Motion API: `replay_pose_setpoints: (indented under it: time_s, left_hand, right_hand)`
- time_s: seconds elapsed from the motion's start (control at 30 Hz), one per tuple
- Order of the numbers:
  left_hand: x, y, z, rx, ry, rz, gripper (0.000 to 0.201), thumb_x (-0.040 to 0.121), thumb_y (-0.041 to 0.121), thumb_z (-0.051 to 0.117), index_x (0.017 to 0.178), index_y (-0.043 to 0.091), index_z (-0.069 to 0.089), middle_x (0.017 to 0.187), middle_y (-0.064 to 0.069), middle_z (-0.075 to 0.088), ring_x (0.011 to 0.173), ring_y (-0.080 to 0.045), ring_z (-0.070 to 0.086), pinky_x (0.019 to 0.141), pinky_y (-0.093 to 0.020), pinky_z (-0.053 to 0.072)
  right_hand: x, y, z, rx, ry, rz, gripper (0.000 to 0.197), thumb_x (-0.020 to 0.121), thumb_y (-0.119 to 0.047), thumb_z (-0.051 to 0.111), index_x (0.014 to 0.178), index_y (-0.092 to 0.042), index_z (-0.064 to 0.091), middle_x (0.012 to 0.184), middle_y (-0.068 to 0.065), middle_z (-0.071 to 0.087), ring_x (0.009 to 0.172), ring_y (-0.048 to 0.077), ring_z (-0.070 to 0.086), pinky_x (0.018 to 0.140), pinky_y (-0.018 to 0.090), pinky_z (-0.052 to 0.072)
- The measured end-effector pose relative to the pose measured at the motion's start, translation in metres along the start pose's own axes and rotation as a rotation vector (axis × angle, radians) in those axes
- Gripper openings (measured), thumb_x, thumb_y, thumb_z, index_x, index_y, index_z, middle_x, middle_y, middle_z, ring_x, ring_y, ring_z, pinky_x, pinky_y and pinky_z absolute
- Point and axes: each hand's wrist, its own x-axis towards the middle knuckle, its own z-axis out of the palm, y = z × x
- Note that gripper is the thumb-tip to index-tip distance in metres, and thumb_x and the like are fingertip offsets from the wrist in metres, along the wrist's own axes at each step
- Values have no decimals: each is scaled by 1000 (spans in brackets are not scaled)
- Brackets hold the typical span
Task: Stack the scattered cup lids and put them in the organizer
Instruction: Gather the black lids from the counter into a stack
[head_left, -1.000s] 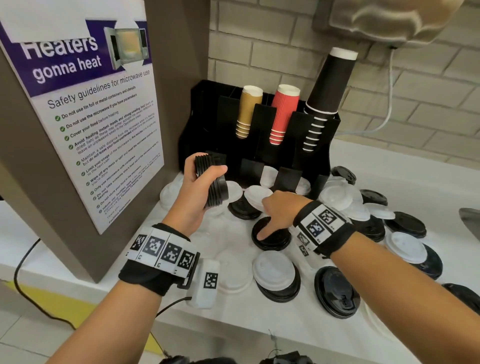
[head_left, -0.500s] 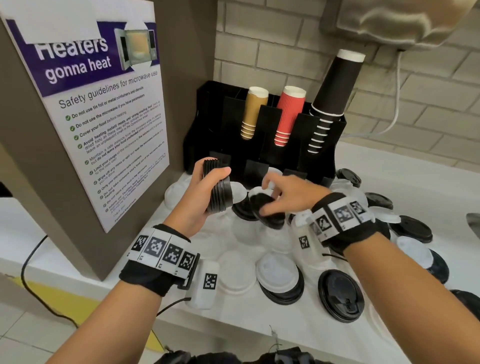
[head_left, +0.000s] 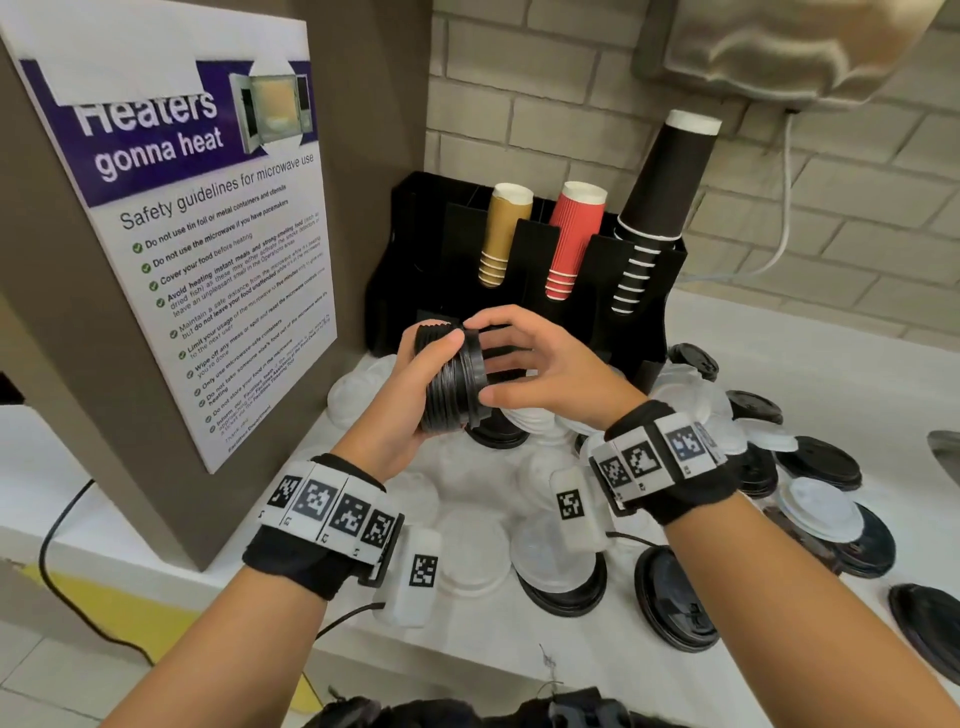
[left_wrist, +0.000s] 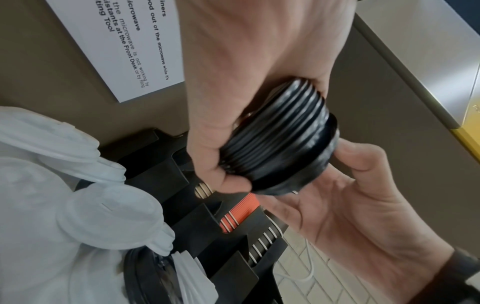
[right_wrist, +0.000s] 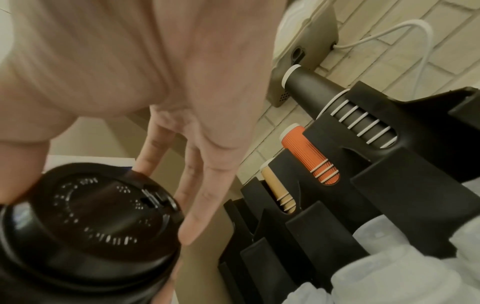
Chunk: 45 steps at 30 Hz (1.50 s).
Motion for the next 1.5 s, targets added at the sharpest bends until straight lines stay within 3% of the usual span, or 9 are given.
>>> replay_pose_setpoints:
  time_s: [0.23,0.4,0.47,0.57,0.7,0.87,1.07,1.27,1.5]
  left_hand:
    - [-2,0,3,14,17,66,38,78,46,61,112,32,52,108,-1,60,79,-12,67,62,-34,56]
    - [0,2,2,4,52,77,45,72,33,68,114,32,54,114,-5,58,96,-21,61,65,-35,55]
    - [1,5,1,8,93,110,42,71,33,68,111,34,55,110,-3,57,96,-19,59,63,-34,55]
    - [3,8,-4,-5,131,127,38,71,33,68,107,35,54,105,-1,56,95,-19,58,64,-35,55]
    - [2,10,-9,4,148,124,43,71,33,67,111,34,52,108,-2,54,99,-22,57,67,-36,54]
    - [0,9,-16,12,161,120,51,72,32,68,120,31,50,111,-3,53,98,-21,57,64,-33,55]
    - [-1,11,-24,21,177,120,56,72,32,68,124,29,48,113,-4,52,99,-22,57,67,-34,56]
    - [-1,13,-25,34,173,124,57,73,32,67,126,28,47,113,-4,52,97,-20,58,66,-34,56]
    - [-1,12,-27,41,182,124,48,86,25,67,128,27,47,112,-3,54,99,-20,58,71,-36,53]
  right_hand:
    - [0,2,8,32,43,-55,58,74,-2,79,121,-26,53,115,-3,61,103,6,64,79,20,54]
    - [12,8,4,30,36,-71,38,89,-16,66,126,-20,56,118,-1,64,109,11,63,88,27,54]
    - [26,17,-4,-152,48,13,29,98,-25,52,126,-18,58,120,-2,64,112,10,60,91,24,50]
    - [46,42,-13,-573,-64,203,32,100,-20,48,130,-13,54,130,2,59,122,16,53,98,21,39]
    - [57,71,-6,-910,-279,378,43,95,-30,53,135,-27,38,134,7,50,125,29,43,108,46,35]
    - [59,79,-3,-1214,-292,223,62,82,-41,69,133,-26,37,129,3,49,120,27,38,97,45,33]
    - [63,79,-14,-1139,-320,354,69,82,-46,67,138,-30,31,124,4,54,123,29,36,104,48,32]
    - [64,75,1,-1152,-357,417,88,73,-63,69,141,-19,35,132,5,51,125,27,41,104,44,33]
    - [65,62,-2,-946,-222,344,76,72,-42,77,132,-20,36,119,6,51,107,25,55,91,41,51]
